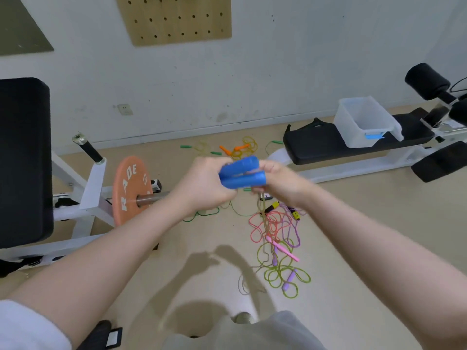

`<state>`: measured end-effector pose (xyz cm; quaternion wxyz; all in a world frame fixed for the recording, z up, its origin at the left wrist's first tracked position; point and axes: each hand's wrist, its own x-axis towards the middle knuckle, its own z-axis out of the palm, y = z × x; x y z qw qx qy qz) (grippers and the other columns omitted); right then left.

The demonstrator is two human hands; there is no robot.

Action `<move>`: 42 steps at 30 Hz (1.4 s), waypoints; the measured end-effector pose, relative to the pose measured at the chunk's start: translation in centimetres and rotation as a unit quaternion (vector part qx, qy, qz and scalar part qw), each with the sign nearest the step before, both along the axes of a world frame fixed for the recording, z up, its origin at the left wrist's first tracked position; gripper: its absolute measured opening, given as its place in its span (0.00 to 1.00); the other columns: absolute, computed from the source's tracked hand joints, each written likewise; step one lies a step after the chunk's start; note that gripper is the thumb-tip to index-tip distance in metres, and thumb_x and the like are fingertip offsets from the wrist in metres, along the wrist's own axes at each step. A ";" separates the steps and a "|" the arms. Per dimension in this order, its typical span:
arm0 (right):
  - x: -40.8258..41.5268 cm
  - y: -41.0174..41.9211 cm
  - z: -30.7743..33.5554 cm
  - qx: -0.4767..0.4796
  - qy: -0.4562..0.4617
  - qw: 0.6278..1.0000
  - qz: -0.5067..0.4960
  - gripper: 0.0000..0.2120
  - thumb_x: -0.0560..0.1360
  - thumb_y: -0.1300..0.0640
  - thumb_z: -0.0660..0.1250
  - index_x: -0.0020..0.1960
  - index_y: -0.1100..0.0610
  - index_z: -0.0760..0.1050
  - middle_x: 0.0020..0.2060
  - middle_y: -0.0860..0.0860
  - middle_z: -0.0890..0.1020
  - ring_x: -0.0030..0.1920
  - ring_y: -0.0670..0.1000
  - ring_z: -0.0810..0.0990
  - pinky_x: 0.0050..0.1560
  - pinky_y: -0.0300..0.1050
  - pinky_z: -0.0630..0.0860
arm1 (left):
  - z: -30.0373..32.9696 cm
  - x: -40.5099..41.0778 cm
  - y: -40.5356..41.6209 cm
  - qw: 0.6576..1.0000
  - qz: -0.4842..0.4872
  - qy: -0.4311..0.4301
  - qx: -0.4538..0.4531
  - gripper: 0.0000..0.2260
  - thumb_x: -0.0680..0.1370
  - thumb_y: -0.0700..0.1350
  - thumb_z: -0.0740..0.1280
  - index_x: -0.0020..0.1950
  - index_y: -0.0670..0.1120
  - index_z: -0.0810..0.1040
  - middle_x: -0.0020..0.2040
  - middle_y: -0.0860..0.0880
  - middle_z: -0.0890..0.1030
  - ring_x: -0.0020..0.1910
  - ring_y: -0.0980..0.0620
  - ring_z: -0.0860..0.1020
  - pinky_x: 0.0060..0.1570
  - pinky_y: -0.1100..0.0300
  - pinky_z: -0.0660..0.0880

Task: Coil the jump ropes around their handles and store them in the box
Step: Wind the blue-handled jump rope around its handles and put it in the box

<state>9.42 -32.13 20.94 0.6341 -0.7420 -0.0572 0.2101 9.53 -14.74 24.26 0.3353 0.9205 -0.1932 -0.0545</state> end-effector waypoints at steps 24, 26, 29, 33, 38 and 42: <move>-1.6 5.9 -1.6 -0.274 -0.150 0.947 0.077 0.12 0.80 0.60 0.54 0.41 0.57 0.73 0.33 0.53 0.71 0.32 0.48 0.70 0.35 0.43 0.63 | -2.4 1.4 1.9 0.979 0.115 -0.025 0.165 0.12 0.72 0.41 0.66 0.52 0.43 0.66 0.36 0.47 0.71 0.36 0.42 0.71 0.34 0.55 0.67; -1.9 5.9 -0.5 -0.359 -0.183 0.895 0.192 0.06 0.79 0.60 0.56 0.45 0.61 0.68 0.34 0.54 0.73 0.31 0.54 0.73 0.35 0.44 0.66 | -3.2 1.9 2.6 0.966 0.116 -0.025 0.229 0.12 0.73 0.40 0.64 0.53 0.41 0.64 0.38 0.45 0.73 0.35 0.42 0.71 0.32 0.55 0.66; -1.6 5.8 1.8 -0.388 -0.238 0.855 0.249 0.09 0.76 0.58 0.63 0.49 0.64 0.74 0.32 0.53 0.75 0.34 0.54 0.77 0.34 0.40 0.68 | -4.1 1.6 2.7 0.933 0.076 -0.020 0.352 0.11 0.76 0.43 0.62 0.53 0.42 0.61 0.46 0.42 0.78 0.38 0.41 0.75 0.31 0.56 0.66; 0.9 4.3 2.9 -0.272 -0.278 0.916 0.099 0.09 0.74 0.55 0.69 0.43 0.61 0.80 0.30 0.50 0.75 0.31 0.42 0.69 0.31 0.34 0.62 | -4.1 -0.2 1.6 0.911 -0.020 -0.042 0.410 0.21 0.76 0.48 0.62 0.66 0.43 0.66 0.44 0.46 0.78 0.42 0.42 0.77 0.37 0.55 0.72; 1.0 2.1 -0.5 -0.037 -0.143 0.989 -0.022 0.11 0.73 0.63 0.68 0.33 0.55 0.73 0.28 0.50 0.71 0.27 0.41 0.66 0.31 0.34 0.64 | -0.4 -1.3 0.7 0.988 -0.017 0.003 0.153 0.30 0.72 0.44 0.68 0.71 0.48 0.57 0.30 0.52 0.69 0.30 0.49 0.71 0.30 0.60 0.67; -0.3 3.8 -2.1 -0.074 -0.099 0.992 -0.011 0.18 0.75 0.67 0.58 0.30 0.52 0.70 0.26 0.48 0.64 0.25 0.42 0.61 0.28 0.36 0.59 | -0.2 -0.2 0.7 0.996 0.070 0.062 -0.004 0.26 0.70 0.37 0.70 0.62 0.50 0.62 0.29 0.53 0.71 0.23 0.60 0.70 0.23 0.69 0.64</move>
